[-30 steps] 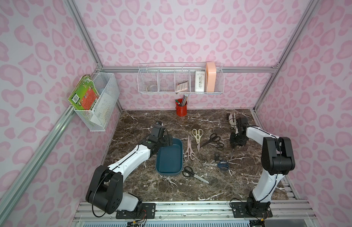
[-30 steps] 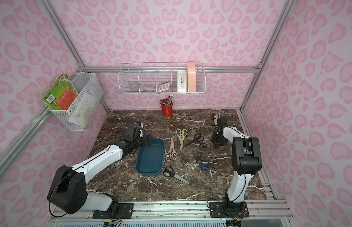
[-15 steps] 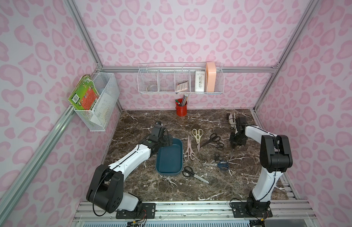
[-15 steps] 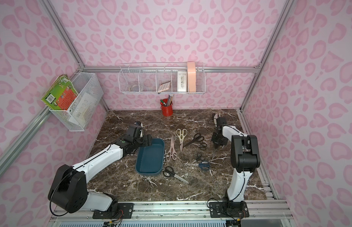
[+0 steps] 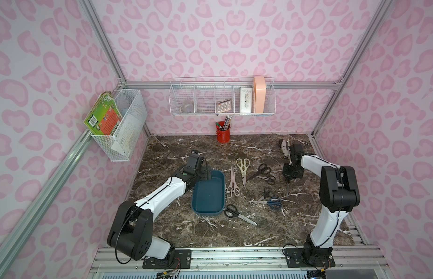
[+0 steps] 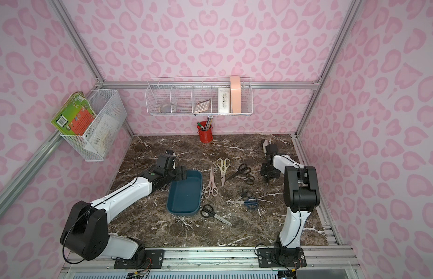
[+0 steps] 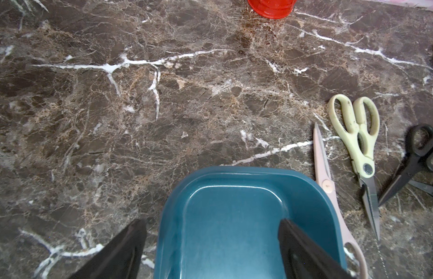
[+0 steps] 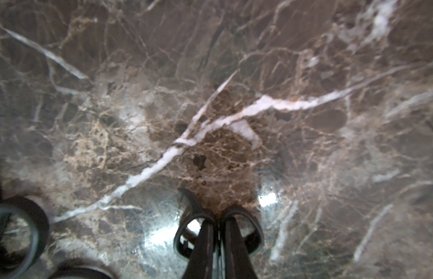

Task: Put the scissors into the storage box
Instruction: Pick up the scissors from the center of the board.

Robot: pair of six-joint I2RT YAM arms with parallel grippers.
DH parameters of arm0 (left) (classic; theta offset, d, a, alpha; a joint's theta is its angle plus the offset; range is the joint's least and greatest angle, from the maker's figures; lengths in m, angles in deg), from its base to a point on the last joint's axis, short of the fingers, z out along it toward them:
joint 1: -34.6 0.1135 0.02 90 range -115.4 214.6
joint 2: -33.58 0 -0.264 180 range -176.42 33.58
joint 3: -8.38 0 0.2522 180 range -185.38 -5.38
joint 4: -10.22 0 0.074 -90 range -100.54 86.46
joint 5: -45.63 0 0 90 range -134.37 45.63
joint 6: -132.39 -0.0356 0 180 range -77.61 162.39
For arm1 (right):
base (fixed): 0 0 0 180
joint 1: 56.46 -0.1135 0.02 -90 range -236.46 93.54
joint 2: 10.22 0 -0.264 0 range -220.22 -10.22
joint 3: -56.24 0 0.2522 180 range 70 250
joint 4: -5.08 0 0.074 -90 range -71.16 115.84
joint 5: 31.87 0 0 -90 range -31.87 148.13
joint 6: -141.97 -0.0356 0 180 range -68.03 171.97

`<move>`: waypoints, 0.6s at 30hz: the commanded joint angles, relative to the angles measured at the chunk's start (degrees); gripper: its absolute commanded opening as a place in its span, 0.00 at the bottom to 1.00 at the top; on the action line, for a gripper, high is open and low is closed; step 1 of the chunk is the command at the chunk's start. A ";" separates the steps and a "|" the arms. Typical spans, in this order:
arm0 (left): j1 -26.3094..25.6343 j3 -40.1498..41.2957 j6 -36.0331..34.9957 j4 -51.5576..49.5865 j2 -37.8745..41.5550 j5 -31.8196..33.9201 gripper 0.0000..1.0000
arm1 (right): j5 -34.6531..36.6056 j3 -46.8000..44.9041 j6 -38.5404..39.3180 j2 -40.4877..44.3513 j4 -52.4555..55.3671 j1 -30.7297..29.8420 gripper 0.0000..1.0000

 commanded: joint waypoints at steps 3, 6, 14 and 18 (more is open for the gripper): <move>0.03 -2.82 1.12 -3.88 -0.76 0.71 0.91 | -0.40 1.28 0.01 2.14 1.40 0.22 0.00; 0.57 -4.39 1.73 -5.01 -0.75 -0.87 0.92 | -1.82 2.64 0.99 4.93 2.46 -0.74 0.00; 7.12 -5.76 4.65 -8.10 2.28 -8.56 0.92 | -1.95 8.86 -1.31 8.82 4.98 -15.37 0.00; 12.92 -5.30 3.92 -10.86 5.60 -9.77 0.93 | -4.79 12.99 -6.13 8.52 1.79 -26.19 0.00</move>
